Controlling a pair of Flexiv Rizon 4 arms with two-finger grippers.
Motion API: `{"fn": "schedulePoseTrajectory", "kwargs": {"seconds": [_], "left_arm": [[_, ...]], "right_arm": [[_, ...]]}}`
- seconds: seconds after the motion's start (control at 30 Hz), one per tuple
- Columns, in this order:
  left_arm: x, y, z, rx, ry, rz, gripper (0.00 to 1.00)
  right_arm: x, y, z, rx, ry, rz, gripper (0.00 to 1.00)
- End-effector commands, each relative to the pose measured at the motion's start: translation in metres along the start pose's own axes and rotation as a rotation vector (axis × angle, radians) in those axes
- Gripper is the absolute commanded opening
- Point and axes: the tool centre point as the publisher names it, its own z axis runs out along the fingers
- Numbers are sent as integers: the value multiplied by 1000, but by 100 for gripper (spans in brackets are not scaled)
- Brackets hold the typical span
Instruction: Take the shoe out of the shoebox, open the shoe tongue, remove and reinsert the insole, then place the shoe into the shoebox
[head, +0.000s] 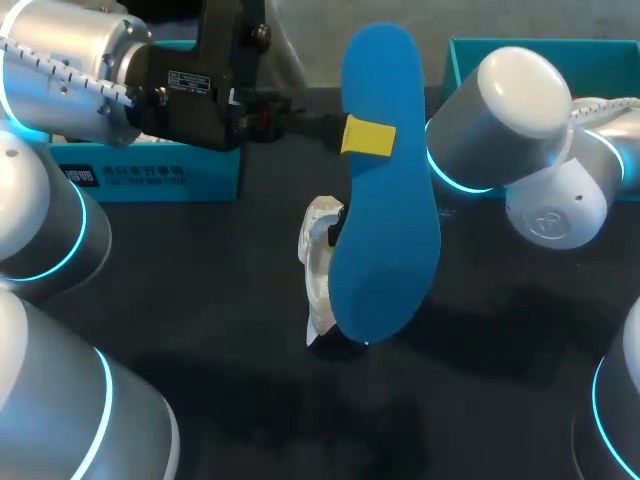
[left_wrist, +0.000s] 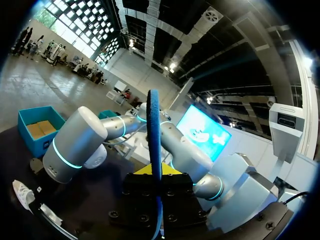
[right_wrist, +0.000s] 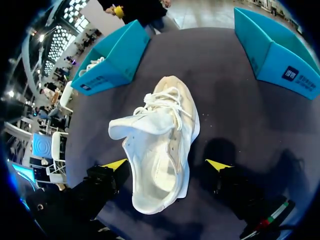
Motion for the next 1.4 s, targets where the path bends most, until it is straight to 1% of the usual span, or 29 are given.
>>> {"fn": "schedulePoseTrajectory", "kwargs": {"seconds": [0.03, 0.17, 0.2, 0.27, 0.3, 0.43, 0.47, 0.5, 0.57, 0.63, 0.67, 0.7, 0.83, 0.93, 0.97, 1.0, 1.13, 1.2, 1.4], "left_arm": [[0, 0, 0, -1, 0, 0, 0], [0, 0, 0, -1, 0, 0, 0], [0, 0, 0, -1, 0, 0, 0], [0, 0, 0, -1, 0, 0, 0], [0, 0, 0, -1, 0, 0, 0], [0, 0, 0, -1, 0, 0, 0], [0, 0, 0, -1, 0, 0, 0], [0, 0, 0, -1, 0, 0, 0], [0, 0, 0, -1, 0, 0, 0], [0, 0, 0, -1, 0, 0, 0], [0, 0, 0, -1, 0, 0, 0], [0, 0, 0, -1, 0, 0, 0], [0, 0, 0, -1, 0, 0, 0], [0, 0, 0, -1, 0, 0, 0], [0, 0, 0, -1, 0, 0, 0], [0, 0, 0, -1, 0, 0, 0], [0, 0, 0, -1, 0, 0, 0], [0, 0, 0, -1, 0, 0, 0], [0, 0, 0, -1, 0, 0, 0]], "right_arm": [[-1, -1, 0, -1, 3, 0, 100], [-1, 0, -2, -4, 17, 5, 100], [-3, 4, -12, 2, 88, 43, 100], [-7, 6, -19, 9, 125, 65, 100], [-9, 8, -24, 4, 161, 85, 100], [-15, 12, -43, 0, 210, 94, 100], [-15, 12, -43, 0, 210, 94, 100], [-16, 14, -54, -5, 251, 111, 100], [-17, 17, -65, -11, 303, 130, 100], [-17, 20, -76, -21, 329, 138, 100], [-18, 21, -77, -22, 338, 140, 100], [-18, 24, -87, -32, 377, 151, 100], [-16, 34, -111, -35, 500, 172, 100], [-16, 41, -130, -25, 604, 181, 100], [-16, 41, -132, -25, 617, 179, 100], [-16, 44, -143, -29, 659, 173, 100], [-16, 50, -166, -51, 775, 182, 100], [-16, 52, -177, -42, 841, 188, 100], [-12, 56, -205, -53, 942, 173, 100]]}}
